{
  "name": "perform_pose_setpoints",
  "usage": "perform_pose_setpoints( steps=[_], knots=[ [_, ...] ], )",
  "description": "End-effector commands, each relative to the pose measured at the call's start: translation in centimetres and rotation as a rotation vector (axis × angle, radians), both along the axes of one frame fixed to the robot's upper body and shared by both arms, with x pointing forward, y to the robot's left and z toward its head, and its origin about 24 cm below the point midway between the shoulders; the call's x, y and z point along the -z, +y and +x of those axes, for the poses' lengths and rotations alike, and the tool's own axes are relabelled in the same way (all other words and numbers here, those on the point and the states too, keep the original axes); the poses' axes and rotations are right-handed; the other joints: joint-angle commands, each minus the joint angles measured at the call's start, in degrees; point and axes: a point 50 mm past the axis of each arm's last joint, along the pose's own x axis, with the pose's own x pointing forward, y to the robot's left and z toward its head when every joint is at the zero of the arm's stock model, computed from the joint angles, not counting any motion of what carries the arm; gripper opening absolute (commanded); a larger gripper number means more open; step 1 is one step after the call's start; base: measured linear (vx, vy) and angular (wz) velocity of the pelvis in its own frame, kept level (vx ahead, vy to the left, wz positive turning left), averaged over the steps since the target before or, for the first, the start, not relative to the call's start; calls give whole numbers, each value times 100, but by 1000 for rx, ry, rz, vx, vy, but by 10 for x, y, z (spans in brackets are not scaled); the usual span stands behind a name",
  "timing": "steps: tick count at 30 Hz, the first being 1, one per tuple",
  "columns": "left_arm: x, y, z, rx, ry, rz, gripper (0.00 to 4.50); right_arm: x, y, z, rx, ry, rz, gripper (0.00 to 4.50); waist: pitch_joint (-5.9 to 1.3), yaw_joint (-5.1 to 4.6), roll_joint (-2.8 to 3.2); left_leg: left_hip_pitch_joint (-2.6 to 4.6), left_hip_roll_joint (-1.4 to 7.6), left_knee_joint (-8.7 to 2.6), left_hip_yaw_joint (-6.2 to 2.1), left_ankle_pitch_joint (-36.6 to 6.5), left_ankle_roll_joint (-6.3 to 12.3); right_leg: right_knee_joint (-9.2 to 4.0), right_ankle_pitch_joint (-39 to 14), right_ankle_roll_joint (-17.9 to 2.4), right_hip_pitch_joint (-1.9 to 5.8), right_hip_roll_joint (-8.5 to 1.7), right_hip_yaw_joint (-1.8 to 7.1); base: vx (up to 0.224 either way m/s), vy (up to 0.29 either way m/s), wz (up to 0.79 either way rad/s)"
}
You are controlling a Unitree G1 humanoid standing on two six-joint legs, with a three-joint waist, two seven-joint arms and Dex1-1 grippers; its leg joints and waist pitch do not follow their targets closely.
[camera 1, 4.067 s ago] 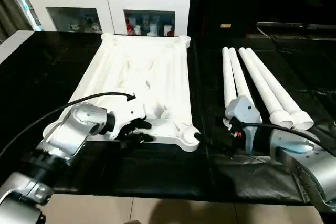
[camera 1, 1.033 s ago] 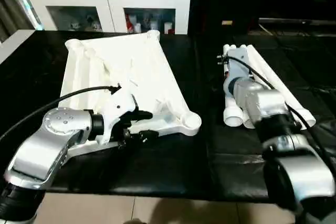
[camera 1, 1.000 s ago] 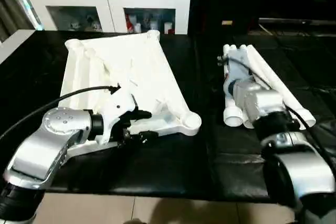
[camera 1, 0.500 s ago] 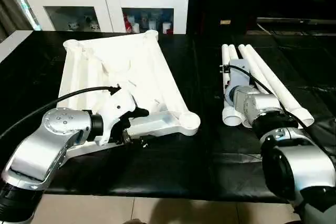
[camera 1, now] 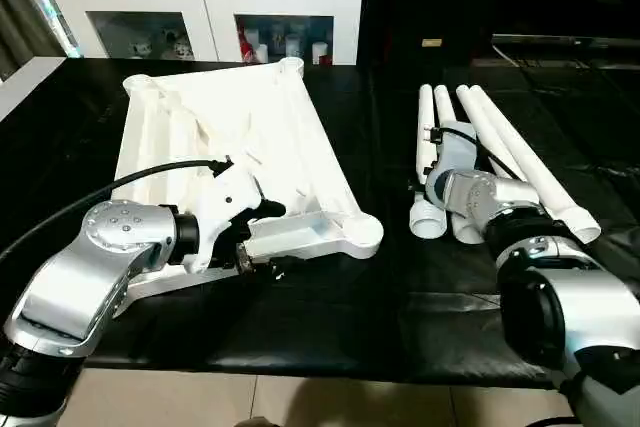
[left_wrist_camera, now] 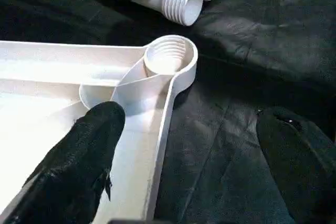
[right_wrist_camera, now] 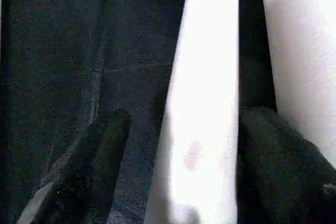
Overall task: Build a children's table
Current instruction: Pick table leg
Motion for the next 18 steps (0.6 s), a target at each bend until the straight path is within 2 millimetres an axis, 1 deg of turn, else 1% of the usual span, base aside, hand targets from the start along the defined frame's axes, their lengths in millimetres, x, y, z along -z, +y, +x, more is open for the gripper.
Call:
perform_pose_setpoints(
  steps=[1,3,4,5,6,7,8,9,10,11,12,13,15,16,17,18],
  knots=[
    [-2,-2,0,10,-8,17,450,-4,-1,1,13,17,31,325,-395,5,40,127,411,-365,-136,-762,-191,-305,149,-1647,231,-515,202,0,0,0],
    [-2,-3,-1,18,-1,26,450,-4,0,1,25,27,86,319,-399,13,50,129,412,-361,-138,-766,-188,-301,145,-1629,230,-521,204,0,0,0],
    [-2,-3,-1,21,-1,26,450,-4,0,1,27,31,96,307,-399,12,40,124,411,-362,-136,-734,-176,-295,171,-1632,229,-518,201,0,0,0],
    [-2,-4,-1,20,-3,24,450,-4,-1,1,29,31,85,296,-398,13,43,122,409,-359,-134,-705,-165,-294,194,-1644,227,-517,199,0,0,0],
    [-3,-4,0,19,-6,21,450,-3,-2,0,32,33,74,287,-399,10,33,116,406,-357,-131,-661,-148,-294,235,-1656,230,-513,197,0,0,0],
    [-3,-5,0,19,-8,20,450,-3,-2,0,34,35,74,287,-398,13,36,112,407,-357,-134,-653,-145,-293,234,-1660,234,-520,197,0,0,0],
    [-3,-5,0,19,-9,19,450,-3,-3,0,35,37,75,272,-397,13,39,116,409,-357,-134,-674,-144,-298,192,-1656,230,-521,195,0,0,0],
    [-3,-6,1,19,-10,18,450,-2,-3,0,35,39,77,272,-397,11,39,116,409,-357,-134,-681,-147,-298,178,-1654,229,-517,195,0,0,0],
    [-3,-6,1,20,-11,18,450,-2,-3,0,36,40,78,254,-396,9,36,120,411,-359,-132,-704,-152,-303,131,-1652,228,-521,196,0,0,0],
    [-3,-6,1,20,-11,17,450,-2,-3,0,36,40,79,254,-396,7,30,119,408,-356,-130,-701,-150,-304,129,-1648,228,-520,201,0,0,0],
    [-3,-7,1,21,-14,17,450,-2,-3,-1,36,41,84,243,-395,8,30,119,407,-356,-131,-693,-146,-304,124,-1647,228,-518,200,0,0,0],
    [-3,-8,1,22,-15,16,450,-1,-3,-1,37,42,88,230,-396,10,16,114,408,-355,-128,-643,-119,-302,134,-1648,228,-522,201,0,0,0],
    [-3,-9,2,17,-20,12,450,-1,-3,-1,41,40,100,222,-397,10,18,114,409,-353,-127,-635,-113,-304,125,-1645,227,-524,201,0,0,0],
    [-2,-9,2,14,-22,10,450,-1,-3,-1,42,38,106,211,-397,6,-11,112,411,-349,-122,-621,-96,-301,133,-1646,234,-525,208,0,0,0],
    [-2,-9,2,11,-25,9,450,-1,-3,0,46,30,108,202,-397,6,-1,109,410,-350,-123,-596,-87,-306,119,-1639,231,-525,204,0,0,0],
    [-2,-9,2,11,-25,9,450,-1,-3,0,47,26,108,197,-401,7,-2,112,408,-346,-120,-579,-81,-304,138,-1634,230,-522,206,0,0,0]
  ],
)
